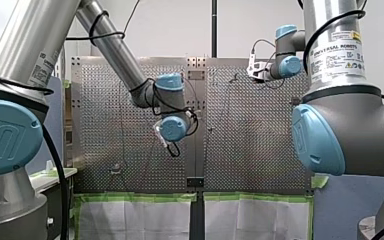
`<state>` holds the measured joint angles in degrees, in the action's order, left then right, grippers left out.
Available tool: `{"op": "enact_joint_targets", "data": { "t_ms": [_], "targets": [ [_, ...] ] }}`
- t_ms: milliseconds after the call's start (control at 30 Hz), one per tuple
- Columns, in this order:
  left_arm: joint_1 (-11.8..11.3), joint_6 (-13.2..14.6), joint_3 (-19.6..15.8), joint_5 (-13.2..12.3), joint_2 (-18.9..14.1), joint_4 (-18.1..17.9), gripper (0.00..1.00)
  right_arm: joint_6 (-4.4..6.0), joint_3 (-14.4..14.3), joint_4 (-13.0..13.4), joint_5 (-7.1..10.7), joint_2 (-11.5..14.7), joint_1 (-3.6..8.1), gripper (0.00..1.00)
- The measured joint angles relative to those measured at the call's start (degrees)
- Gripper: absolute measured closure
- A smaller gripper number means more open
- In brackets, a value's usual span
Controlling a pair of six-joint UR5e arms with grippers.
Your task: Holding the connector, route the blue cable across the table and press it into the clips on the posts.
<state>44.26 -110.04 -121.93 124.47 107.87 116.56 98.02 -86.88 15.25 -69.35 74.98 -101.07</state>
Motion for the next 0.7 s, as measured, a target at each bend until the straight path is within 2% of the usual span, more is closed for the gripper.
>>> {"op": "enact_joint_targets", "data": {
  "t_ms": [700],
  "targets": [
    [-0.01,0.0,-10.64,-0.06,0.0,-10.63,0.0,-0.01,-0.01,-0.85,-0.36,0.02,0.02,1.0]
  ]
}}
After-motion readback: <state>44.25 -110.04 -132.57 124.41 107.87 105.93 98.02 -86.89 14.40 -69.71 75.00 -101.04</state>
